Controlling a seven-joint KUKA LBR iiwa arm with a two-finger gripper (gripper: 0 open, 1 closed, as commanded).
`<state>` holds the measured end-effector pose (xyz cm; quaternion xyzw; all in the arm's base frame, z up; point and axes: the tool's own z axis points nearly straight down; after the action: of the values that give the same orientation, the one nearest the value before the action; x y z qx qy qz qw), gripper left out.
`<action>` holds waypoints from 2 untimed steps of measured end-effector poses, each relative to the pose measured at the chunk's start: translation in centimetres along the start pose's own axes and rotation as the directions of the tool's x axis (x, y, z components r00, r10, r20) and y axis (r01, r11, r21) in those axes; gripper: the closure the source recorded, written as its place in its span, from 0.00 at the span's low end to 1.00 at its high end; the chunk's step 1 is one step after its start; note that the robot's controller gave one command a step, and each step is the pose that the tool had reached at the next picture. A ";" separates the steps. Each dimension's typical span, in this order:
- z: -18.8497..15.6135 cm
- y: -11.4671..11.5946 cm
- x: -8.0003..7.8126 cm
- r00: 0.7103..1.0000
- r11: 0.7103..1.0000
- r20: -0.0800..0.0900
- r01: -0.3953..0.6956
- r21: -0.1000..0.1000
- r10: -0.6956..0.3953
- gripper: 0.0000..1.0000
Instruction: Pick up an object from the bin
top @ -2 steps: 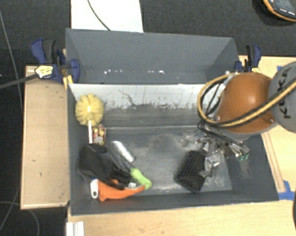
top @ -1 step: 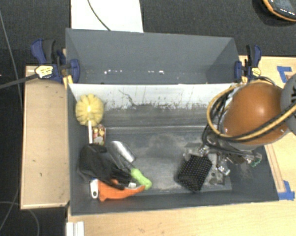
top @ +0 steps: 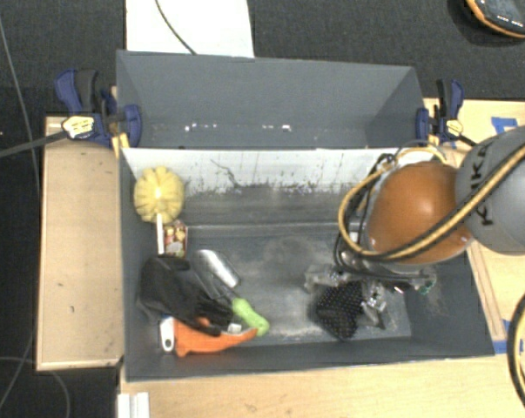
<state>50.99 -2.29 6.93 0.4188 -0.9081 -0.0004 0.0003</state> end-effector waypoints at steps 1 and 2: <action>-0.2 -0.7 -0.3 0.992 0.992 0.002 0.123 0.000 -0.123 1.00; -0.2 -0.7 -0.3 0.992 0.992 0.002 0.123 0.000 -0.123 1.00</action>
Offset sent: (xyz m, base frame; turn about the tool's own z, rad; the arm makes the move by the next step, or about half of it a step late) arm 0.0000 0.0000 0.0000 0.0000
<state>51.67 -2.51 7.16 0.4740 -0.8805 -0.0009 -0.0009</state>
